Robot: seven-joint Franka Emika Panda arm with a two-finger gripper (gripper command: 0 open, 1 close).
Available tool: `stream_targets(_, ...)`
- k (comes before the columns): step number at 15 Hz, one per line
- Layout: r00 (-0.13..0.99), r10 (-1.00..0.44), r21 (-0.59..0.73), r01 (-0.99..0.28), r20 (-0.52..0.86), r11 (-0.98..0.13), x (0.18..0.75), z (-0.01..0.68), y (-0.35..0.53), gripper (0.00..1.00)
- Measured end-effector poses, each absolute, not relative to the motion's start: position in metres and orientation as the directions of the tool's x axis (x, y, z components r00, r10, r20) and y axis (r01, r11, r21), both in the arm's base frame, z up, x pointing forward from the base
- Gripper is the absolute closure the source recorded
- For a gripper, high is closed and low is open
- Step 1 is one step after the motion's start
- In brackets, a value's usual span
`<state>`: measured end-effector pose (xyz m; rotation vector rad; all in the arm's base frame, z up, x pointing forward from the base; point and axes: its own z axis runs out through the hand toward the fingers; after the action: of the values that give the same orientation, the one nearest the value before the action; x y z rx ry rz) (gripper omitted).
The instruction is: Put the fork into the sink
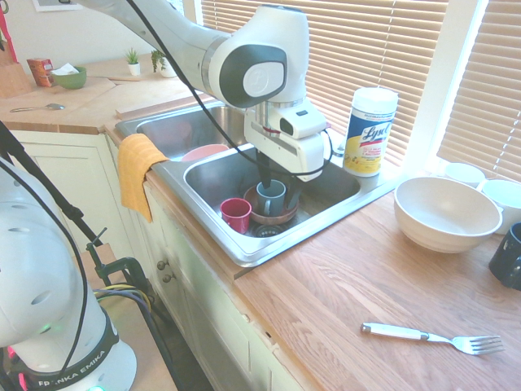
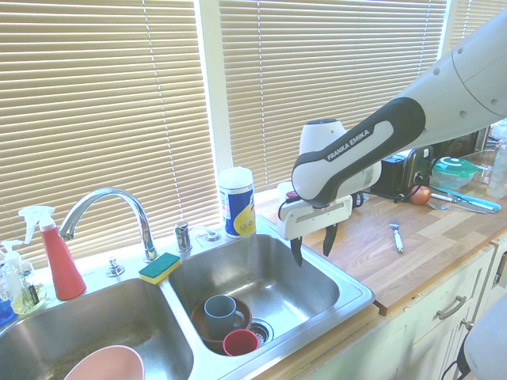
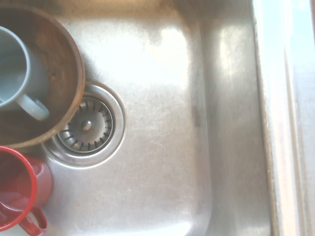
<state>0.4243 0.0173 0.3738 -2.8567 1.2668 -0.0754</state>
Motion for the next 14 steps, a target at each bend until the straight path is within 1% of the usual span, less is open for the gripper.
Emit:
stream_targets(2,0.659,-0.751,-0.036,-0.75,0.04,-0.66,0.425,0.375,0.016,0.0)
stream_targets(3,0.62,-0.783,-0.048,-0.782,0.052,-0.622,0.429,0.38,0.011,0.0)
stream_targets(6,0.454,-0.886,-0.075,-0.884,0.096,-0.461,0.444,0.408,-0.024,0.0)
stream_targets(8,0.338,-0.932,-0.068,-0.935,0.128,-0.349,0.446,0.413,-0.062,0.0)
stream_targets(11,0.147,-0.981,-0.055,-0.986,0.129,-0.156,0.44,0.402,-0.128,0.0)
stream_targets(14,-0.044,-0.993,-0.054,-0.998,0.11,0.038,0.433,0.385,-0.177,0.0)
